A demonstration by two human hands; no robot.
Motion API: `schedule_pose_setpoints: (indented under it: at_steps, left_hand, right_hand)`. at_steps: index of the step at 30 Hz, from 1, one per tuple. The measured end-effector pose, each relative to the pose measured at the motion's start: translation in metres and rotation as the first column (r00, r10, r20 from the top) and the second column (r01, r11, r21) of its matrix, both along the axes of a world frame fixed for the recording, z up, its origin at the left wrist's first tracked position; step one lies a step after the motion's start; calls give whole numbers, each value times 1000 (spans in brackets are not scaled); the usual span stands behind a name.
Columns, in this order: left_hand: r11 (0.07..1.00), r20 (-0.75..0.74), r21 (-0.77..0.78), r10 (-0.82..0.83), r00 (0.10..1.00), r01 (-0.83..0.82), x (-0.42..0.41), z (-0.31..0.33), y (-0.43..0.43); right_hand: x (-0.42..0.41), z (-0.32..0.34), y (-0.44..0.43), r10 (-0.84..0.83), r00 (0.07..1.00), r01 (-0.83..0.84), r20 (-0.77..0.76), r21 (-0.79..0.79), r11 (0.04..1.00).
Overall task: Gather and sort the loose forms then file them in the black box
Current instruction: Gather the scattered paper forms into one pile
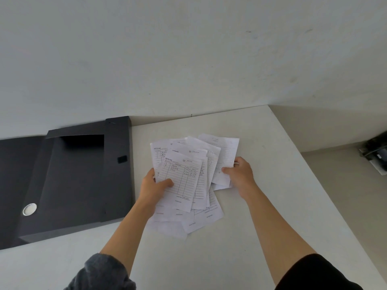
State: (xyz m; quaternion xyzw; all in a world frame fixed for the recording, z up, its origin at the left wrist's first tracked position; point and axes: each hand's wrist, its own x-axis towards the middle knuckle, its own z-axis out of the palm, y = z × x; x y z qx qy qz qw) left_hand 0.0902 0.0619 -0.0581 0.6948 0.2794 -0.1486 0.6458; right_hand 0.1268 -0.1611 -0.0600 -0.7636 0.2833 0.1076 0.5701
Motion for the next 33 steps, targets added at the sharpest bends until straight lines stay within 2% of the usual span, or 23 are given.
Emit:
schedule_pose_setpoints:
  at_steps: [4,10,15,17,18,20,22,24,25,29,33]
  left_hand:
    - [1000,16,1,2,1000,-2,0,6,12]
    - [1000,53,17,2,999,-3,4,18,36]
    - [999,88,16,-49,995,48,13,23,29]
    - [993,86,27,-113,990,111,15,23,20]
    - [990,81,34,-139,987,136,16,22,16]
    - [986,70,49,-162,984,159,16,18,8]
    - [988,69,51,-152,986,149,15,13,2]
    - [989,83,50,-143,986,139,13,7,-5]
    - [989,90,49,-143,986,139,12,5,-9]
    - [972,99,84,-227,969,219,11,-1,-18]
    - [898,100,266,-388,916,351,20,2,-12]
  right_hand:
    - [-3,-1,-1,52,999,-53,-17,-47,998]
    - [1,0,-15,-82,996,84,19,-176,981]
    - [4,4,-28,96,989,-122,-116,-243,962]
    - [6,7,-28,168,976,-191,-138,-179,965]
    - [6,8,-28,157,981,-172,-115,-130,976]
    - [5,11,-30,29,998,-28,-48,9,1000]
    - [0,12,-32,-115,993,119,-32,202,972]
    - [-6,8,-32,-172,983,182,-59,351,918]
    - [-11,5,-30,-174,983,183,-57,364,913]
    - [-22,-3,-19,-96,995,93,18,127,987]
    - [-14,5,-24,58,998,-58,-17,6,998]
